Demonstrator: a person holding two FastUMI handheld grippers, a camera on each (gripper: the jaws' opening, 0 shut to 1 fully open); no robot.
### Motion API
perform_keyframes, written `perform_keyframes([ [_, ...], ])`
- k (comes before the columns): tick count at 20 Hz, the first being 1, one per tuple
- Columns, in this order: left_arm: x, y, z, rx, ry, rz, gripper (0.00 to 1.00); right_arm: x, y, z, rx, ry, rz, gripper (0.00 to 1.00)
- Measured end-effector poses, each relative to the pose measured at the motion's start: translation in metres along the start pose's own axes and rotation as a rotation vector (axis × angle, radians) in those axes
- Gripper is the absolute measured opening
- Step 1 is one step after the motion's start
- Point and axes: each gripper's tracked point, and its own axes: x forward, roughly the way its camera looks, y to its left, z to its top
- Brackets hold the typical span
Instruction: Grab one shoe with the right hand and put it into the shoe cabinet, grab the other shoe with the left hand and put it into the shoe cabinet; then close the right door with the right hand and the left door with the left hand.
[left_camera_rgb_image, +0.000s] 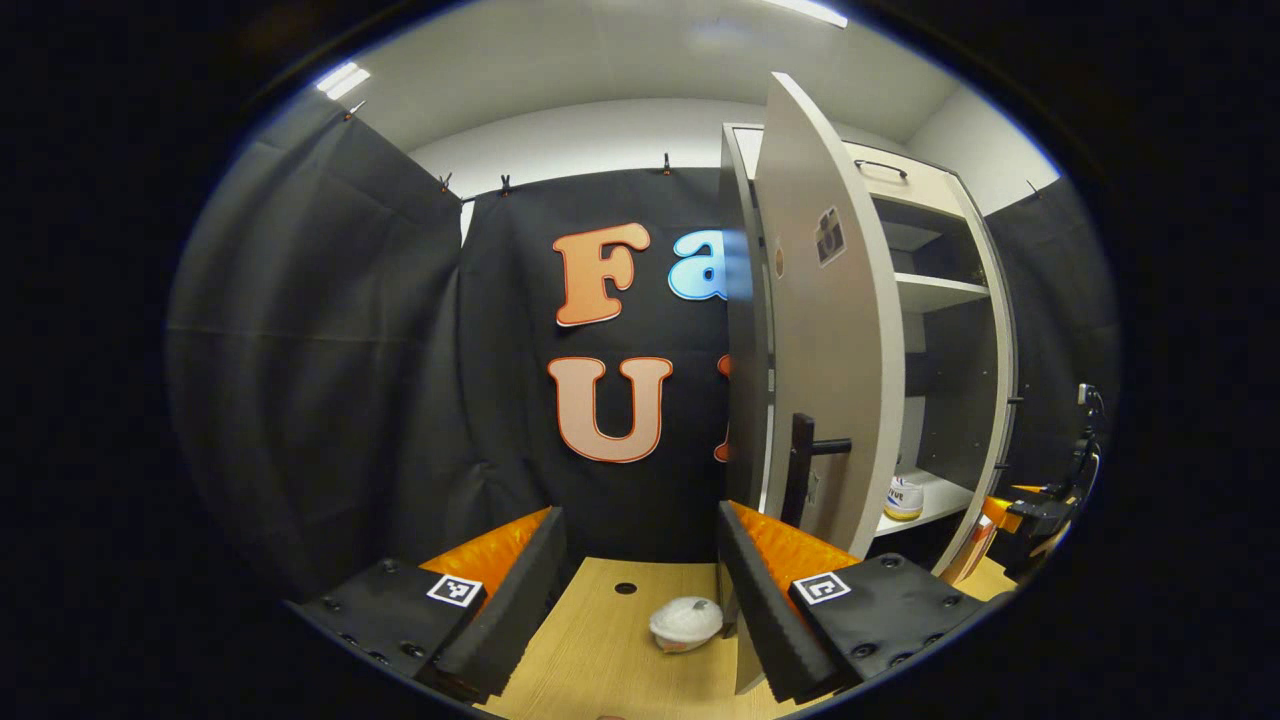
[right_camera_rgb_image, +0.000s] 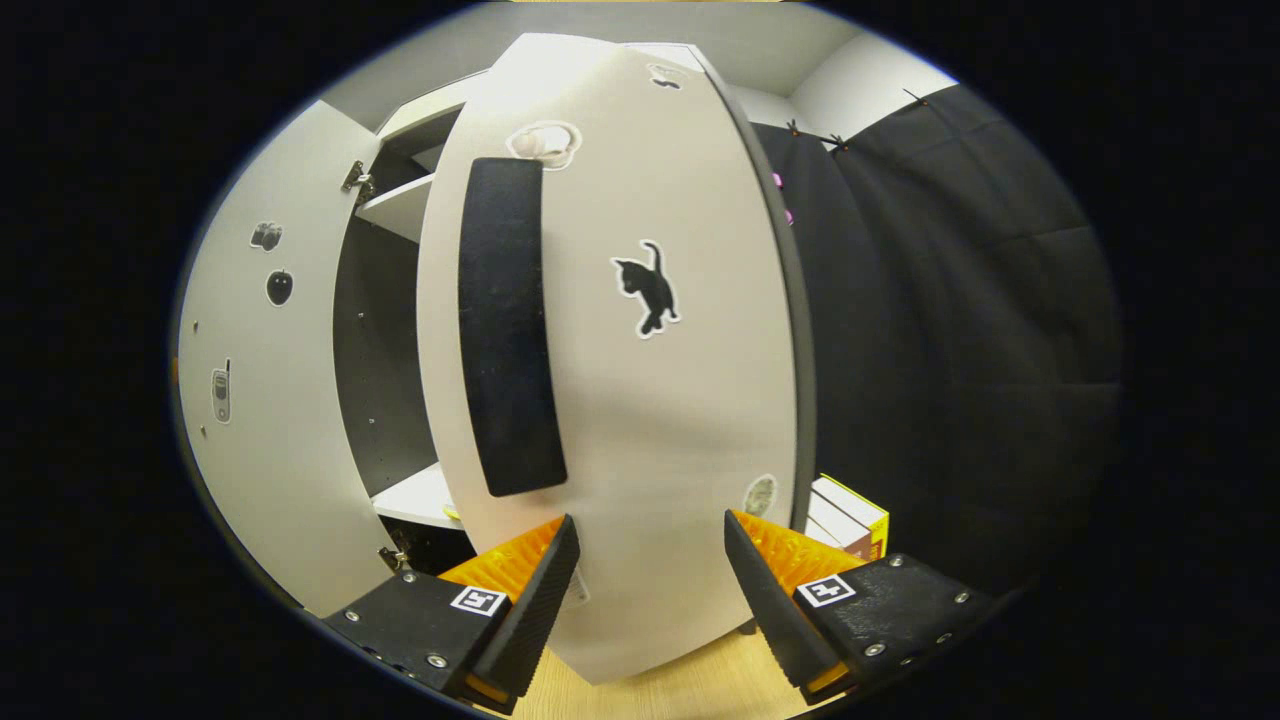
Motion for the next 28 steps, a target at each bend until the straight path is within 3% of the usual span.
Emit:
perform_keyframes([
  [1,0.000,0.004,-0.002,-0.003,0.001,0.005,0.97,0.004,0.002,0.002,-0.016,-0.003,-0.003,0.99],
  [2,0.002,0.009,-0.004,-0.003,0.002,0.008,0.97,0.005,0.000,0.003,-0.019,-0.004,-0.001,0.88],
  [3,0.004,0.011,-0.005,-0.003,0.000,0.010,0.99,0.006,0.000,0.003,-0.011,0.000,0.001,0.88],
  [4,0.006,0.014,-0.008,-0.002,-0.002,0.012,0.99,0.009,0.000,0.002,0.000,0.004,0.004,0.96],
  [5,0.008,0.017,-0.011,-0.005,0.001,0.018,0.99,0.011,0.001,0.001,0.009,0.007,0.006,0.88],
  [6,0.011,0.019,-0.016,-0.012,0.009,0.018,0.95,0.014,0.000,0.001,0.010,0.011,0.007,0.88],
  [15,0.042,0.025,-0.064,0.014,0.057,0.017,0.99,0.048,0.014,-0.001,-0.036,0.018,-0.005,0.88],
  [21,0.057,0.004,-0.109,-0.095,0.109,-0.065,0.97,0.052,0.018,-0.001,-0.116,0.020,-0.036,0.88],
  [28,0.056,-0.038,-0.134,-0.076,0.126,-0.170,0.95,0.055,0.022,-0.005,-0.116,0.034,-0.045,0.87],
])
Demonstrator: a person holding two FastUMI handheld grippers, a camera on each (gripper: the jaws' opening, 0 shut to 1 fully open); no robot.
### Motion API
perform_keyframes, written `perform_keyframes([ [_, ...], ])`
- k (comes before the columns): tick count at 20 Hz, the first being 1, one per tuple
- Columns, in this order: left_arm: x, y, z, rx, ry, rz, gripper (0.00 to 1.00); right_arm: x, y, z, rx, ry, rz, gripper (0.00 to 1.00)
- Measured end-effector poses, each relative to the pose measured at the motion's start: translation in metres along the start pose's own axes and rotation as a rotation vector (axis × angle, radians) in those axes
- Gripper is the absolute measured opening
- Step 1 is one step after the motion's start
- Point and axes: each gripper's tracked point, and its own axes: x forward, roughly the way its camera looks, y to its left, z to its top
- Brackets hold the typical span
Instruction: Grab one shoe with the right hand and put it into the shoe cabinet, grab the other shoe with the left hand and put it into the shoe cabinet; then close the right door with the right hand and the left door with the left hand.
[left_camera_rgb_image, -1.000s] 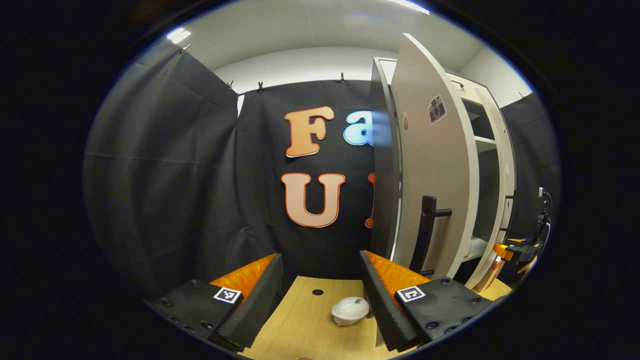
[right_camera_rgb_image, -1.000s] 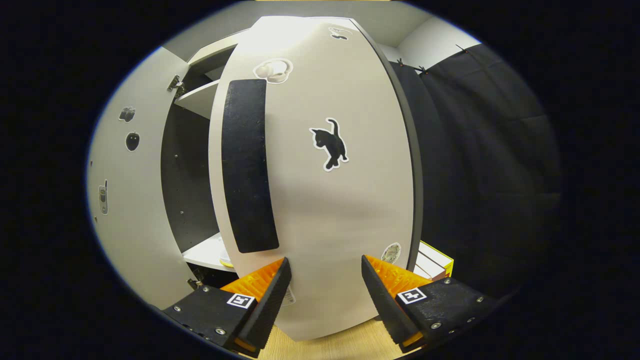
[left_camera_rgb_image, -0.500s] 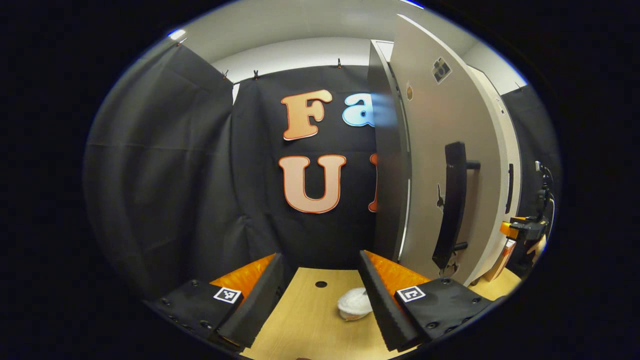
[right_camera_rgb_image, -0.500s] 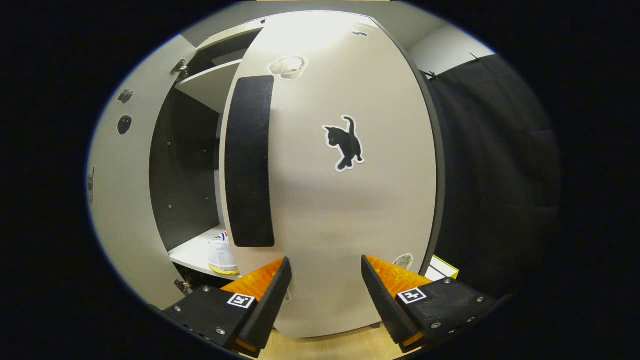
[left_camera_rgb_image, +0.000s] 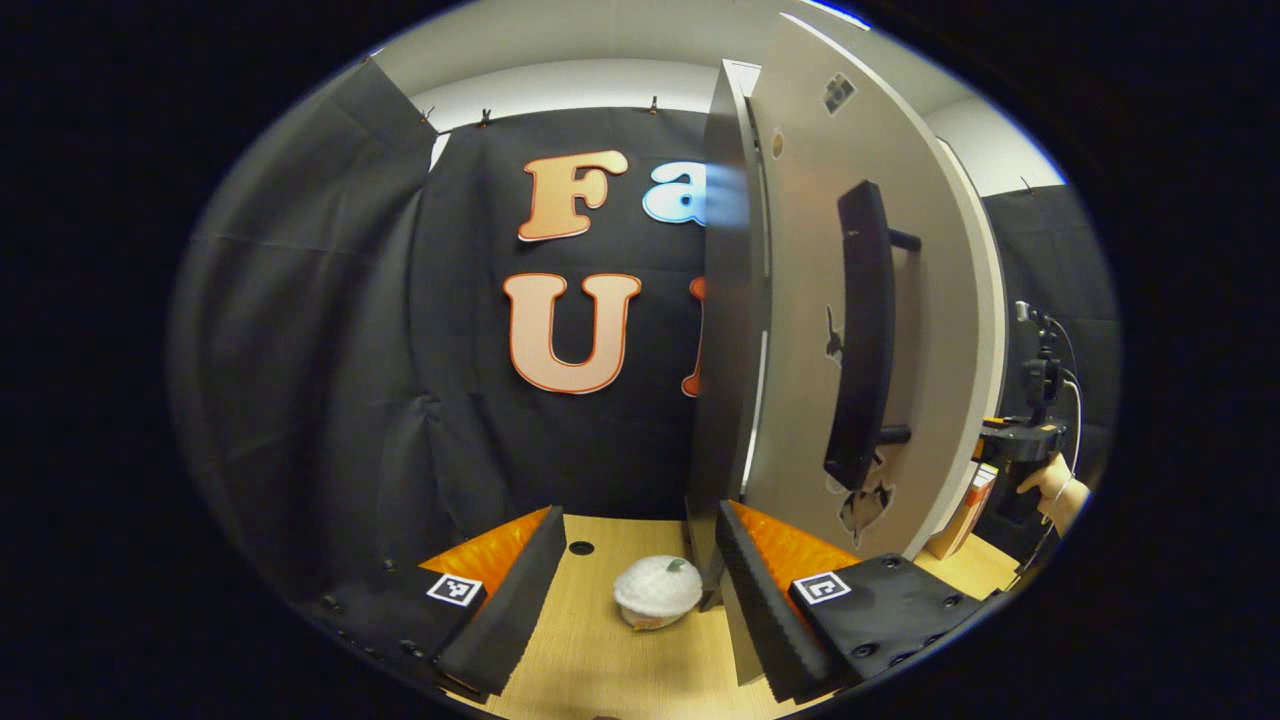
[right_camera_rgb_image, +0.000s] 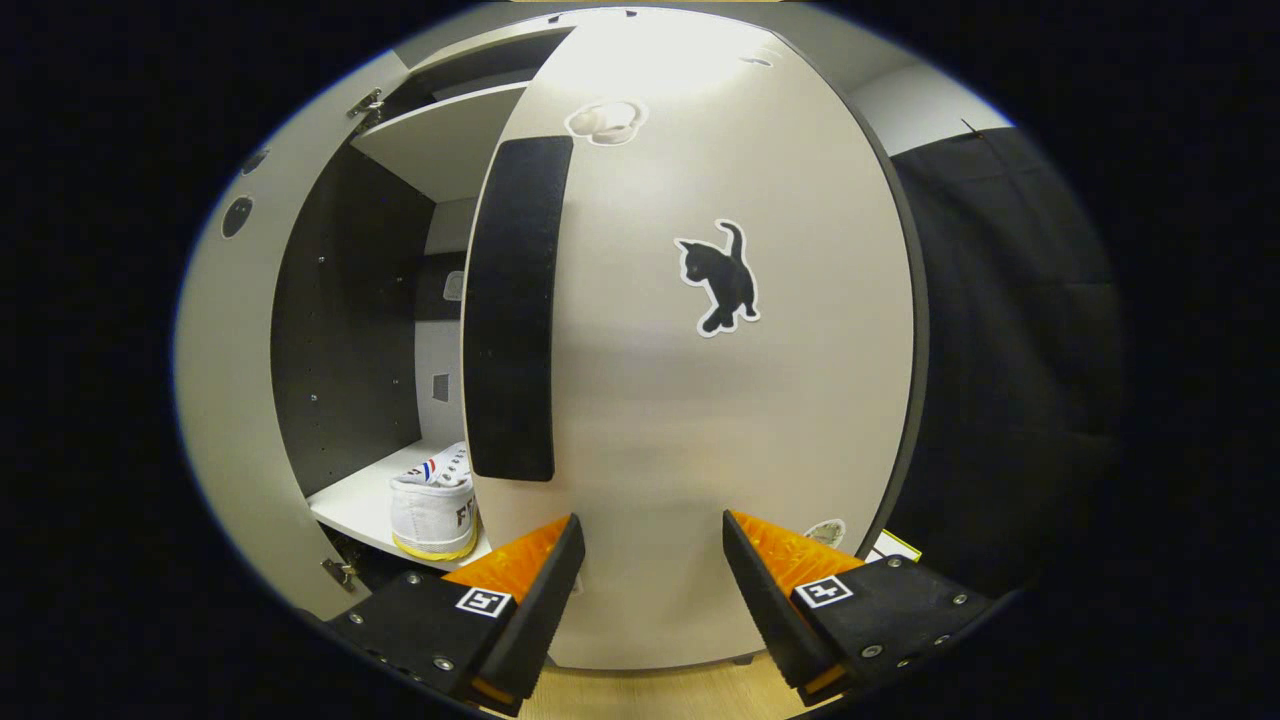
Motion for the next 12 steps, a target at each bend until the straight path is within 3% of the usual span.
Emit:
perform_keyframes([
  [7,-0.001,-0.046,-0.020,-0.032,0.042,-0.126,0.96,-0.003,0.002,-0.002,0.044,0.026,0.006,0.87],
  [12,-0.007,-0.050,-0.019,-0.039,0.043,-0.125,0.99,-0.020,-0.005,0.015,0.056,-0.006,0.017,0.87],
])
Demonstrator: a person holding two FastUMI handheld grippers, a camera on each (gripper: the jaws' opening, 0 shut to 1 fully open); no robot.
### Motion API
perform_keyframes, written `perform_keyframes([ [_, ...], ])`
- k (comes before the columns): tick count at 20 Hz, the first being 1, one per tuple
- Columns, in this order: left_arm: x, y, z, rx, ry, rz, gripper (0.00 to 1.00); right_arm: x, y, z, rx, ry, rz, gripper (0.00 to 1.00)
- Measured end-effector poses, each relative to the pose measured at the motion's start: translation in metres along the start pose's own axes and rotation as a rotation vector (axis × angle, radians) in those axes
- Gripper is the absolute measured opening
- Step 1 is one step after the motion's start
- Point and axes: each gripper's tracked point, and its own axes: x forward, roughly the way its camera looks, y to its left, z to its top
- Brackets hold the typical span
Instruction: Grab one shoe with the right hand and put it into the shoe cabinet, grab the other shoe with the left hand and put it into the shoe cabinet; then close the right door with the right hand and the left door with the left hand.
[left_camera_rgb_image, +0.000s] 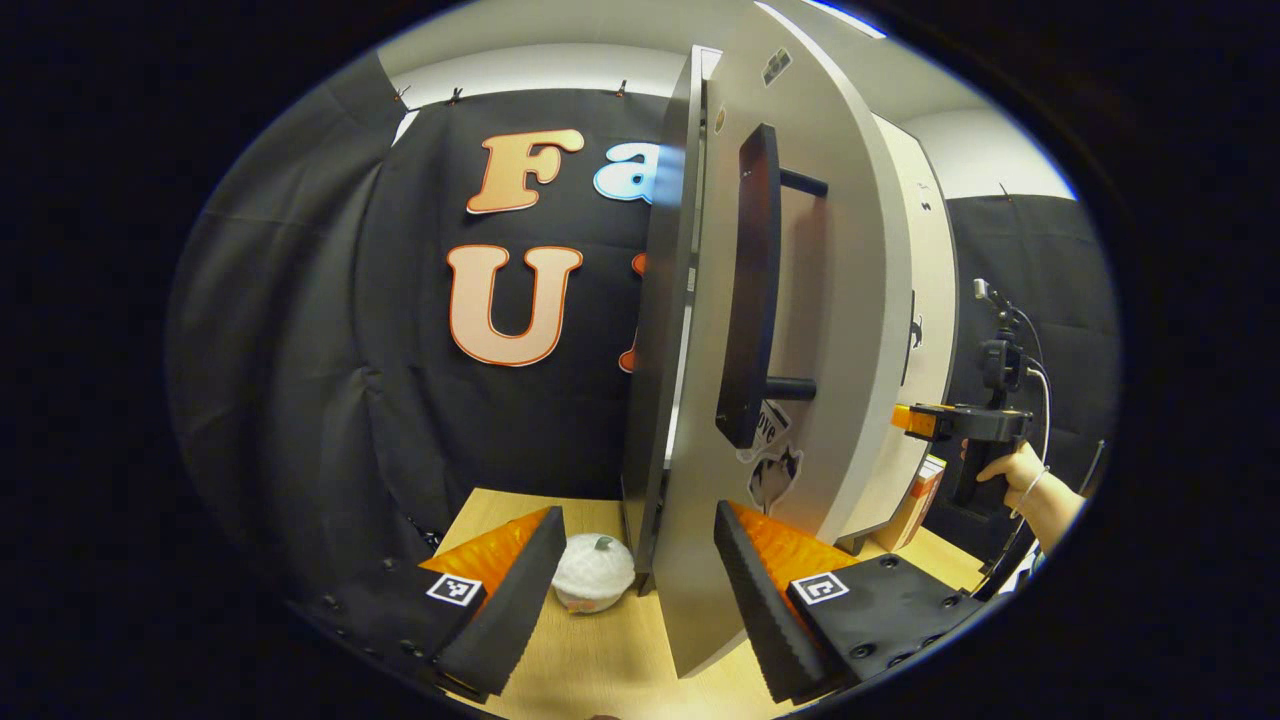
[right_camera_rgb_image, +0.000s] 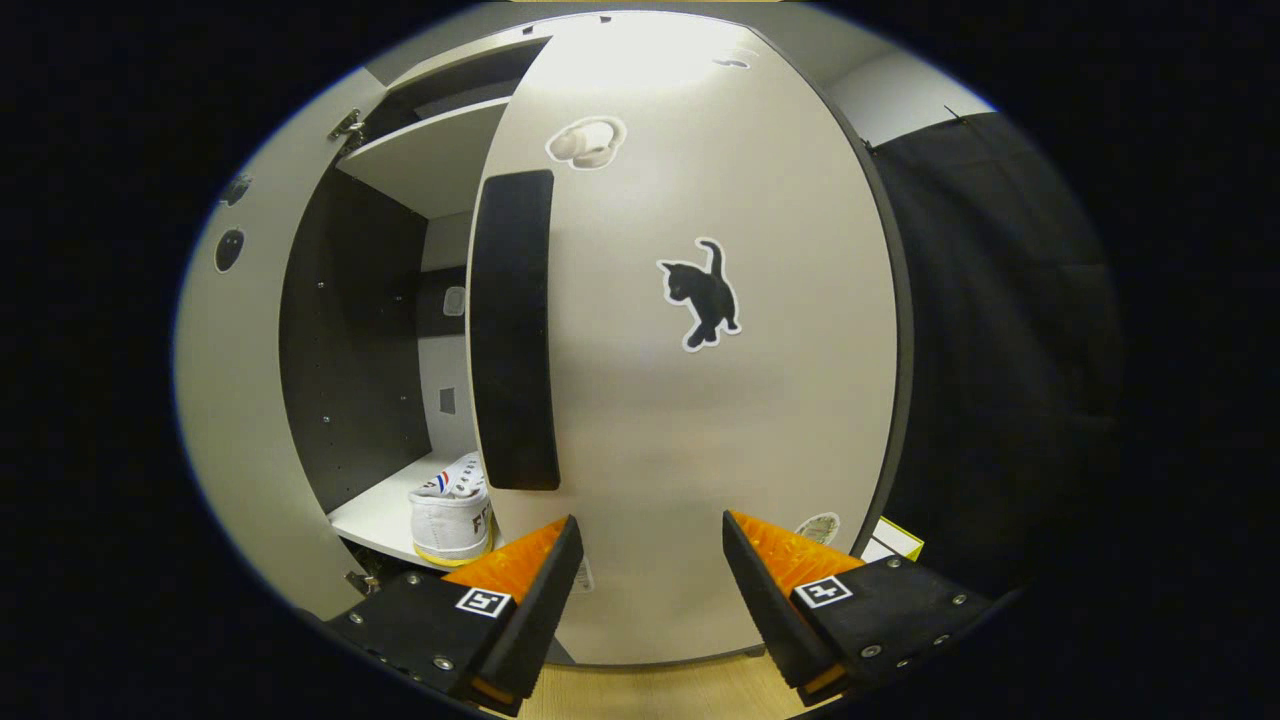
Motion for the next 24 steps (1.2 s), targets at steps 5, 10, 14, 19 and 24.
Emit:
perform_keyframes([
  [5,0.002,-0.014,0.005,0.063,-0.003,-0.013,0.96,-0.027,-0.022,0.014,0.012,-0.024,-0.017,0.87],
  [10,0.005,-0.061,-0.003,0.023,0.013,-0.118,0.99,-0.056,-0.048,0.024,0.006,-0.051,-0.034,0.87],
  [14,0.017,-0.091,0.000,0.077,0.000,-0.149,0.92,-0.076,-0.073,0.033,0.007,-0.072,-0.056,0.87],
  [19,0.042,-0.122,-0.001,0.067,-0.015,-0.187,0.95,-0.097,-0.102,0.040,-0.010,-0.093,-0.087,0.87],
  [24,0.084,-0.152,-0.004,0.084,-0.022,-0.192,0.95,-0.112,-0.130,0.043,-0.017,-0.101,-0.122,0.87],
])
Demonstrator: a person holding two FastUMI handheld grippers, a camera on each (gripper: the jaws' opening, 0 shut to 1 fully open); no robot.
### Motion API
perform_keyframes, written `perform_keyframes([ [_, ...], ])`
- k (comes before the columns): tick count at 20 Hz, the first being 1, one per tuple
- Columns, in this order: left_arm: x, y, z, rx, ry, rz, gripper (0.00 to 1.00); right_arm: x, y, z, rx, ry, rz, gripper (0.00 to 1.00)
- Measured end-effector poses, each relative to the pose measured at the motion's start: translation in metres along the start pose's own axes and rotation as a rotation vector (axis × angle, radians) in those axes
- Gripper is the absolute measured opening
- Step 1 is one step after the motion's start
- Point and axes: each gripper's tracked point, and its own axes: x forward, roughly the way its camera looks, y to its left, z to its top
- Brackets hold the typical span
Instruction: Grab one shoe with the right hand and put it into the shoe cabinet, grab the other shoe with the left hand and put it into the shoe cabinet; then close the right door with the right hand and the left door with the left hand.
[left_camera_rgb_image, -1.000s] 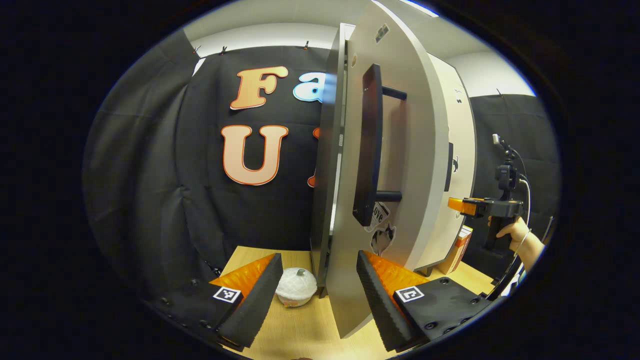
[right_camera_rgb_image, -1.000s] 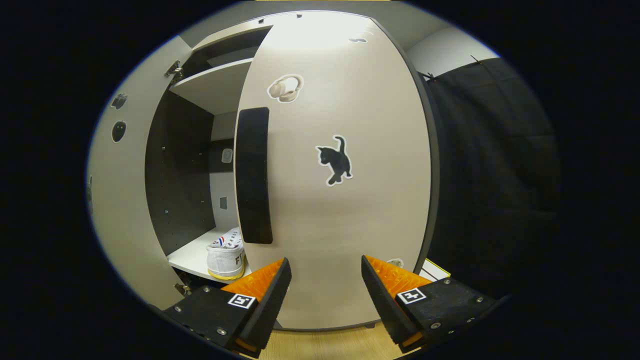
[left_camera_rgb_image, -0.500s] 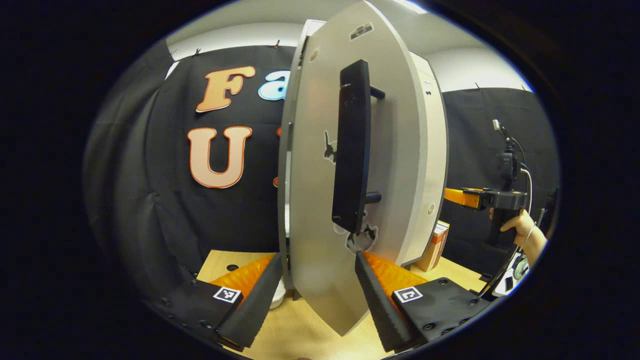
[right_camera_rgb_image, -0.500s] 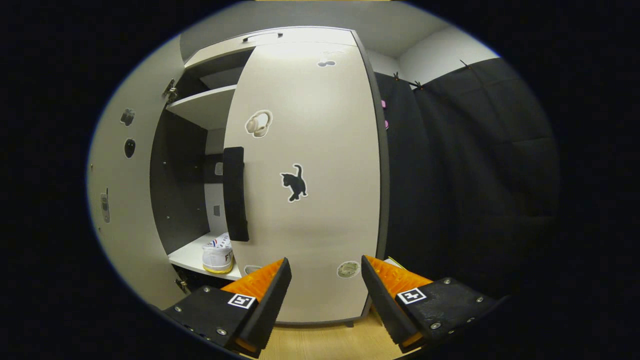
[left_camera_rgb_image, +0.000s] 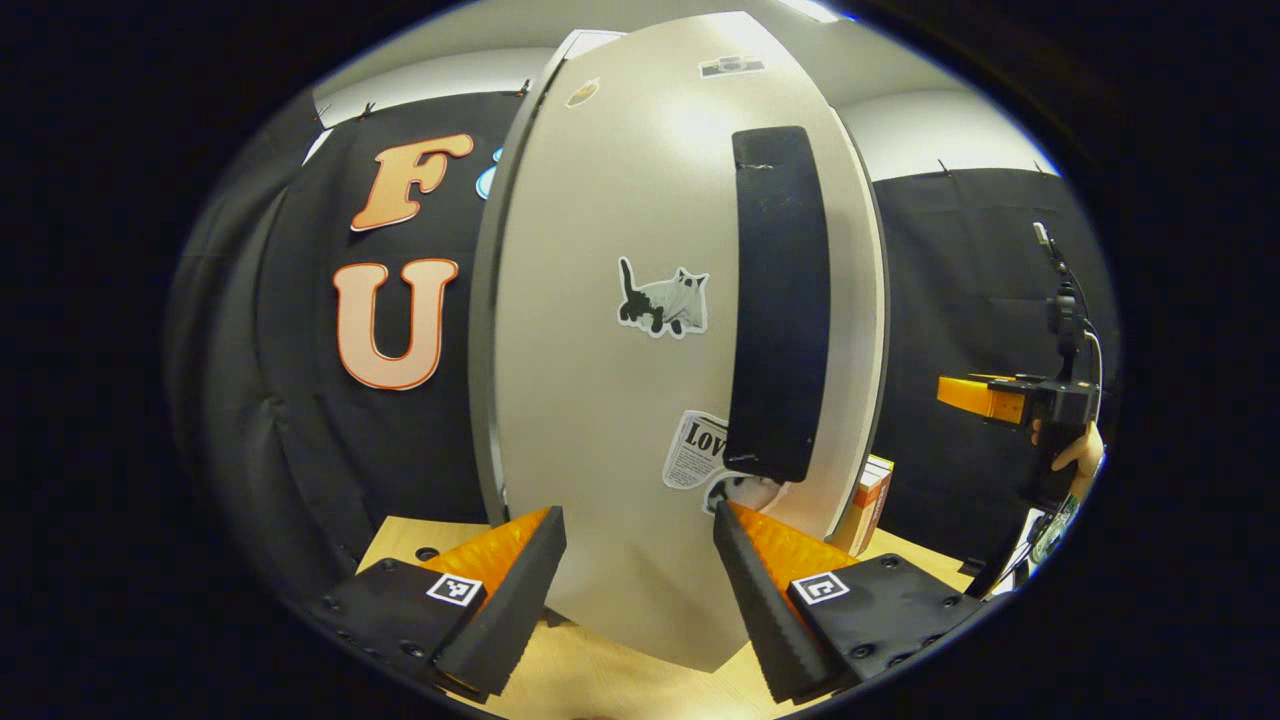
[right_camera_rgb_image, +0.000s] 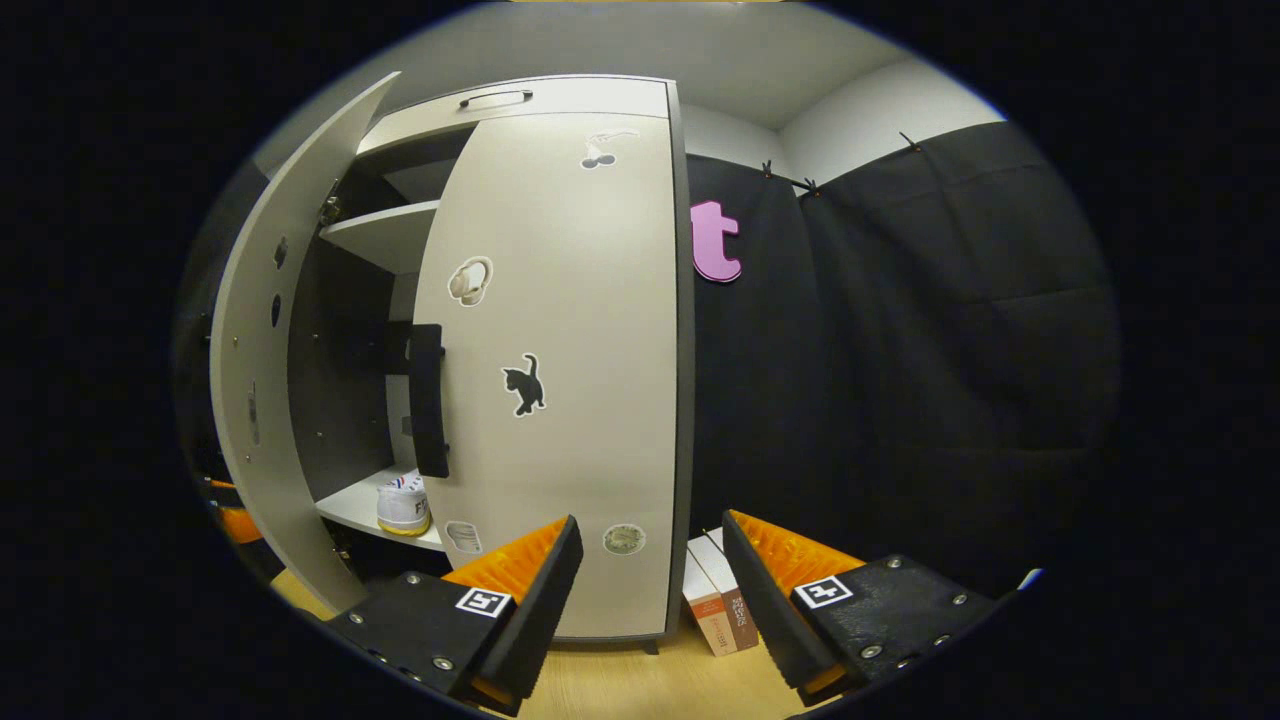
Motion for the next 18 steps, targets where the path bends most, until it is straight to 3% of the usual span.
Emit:
perform_keyframes([
  [5,0.042,0.017,0.007,0.050,-0.021,0.081,0.96,-0.010,-0.028,-0.004,-0.013,0.004,-0.048,0.87],
  [12,0.068,0.023,0.004,0.014,-0.018,0.111,0.97,-0.016,-0.045,-0.003,-0.031,0.004,-0.080,0.87],
  [18,0.089,0.022,0.006,0.000,-0.001,0.140,0.94,-0.007,-0.042,-0.003,-0.029,0.006,-0.065,0.88],
])
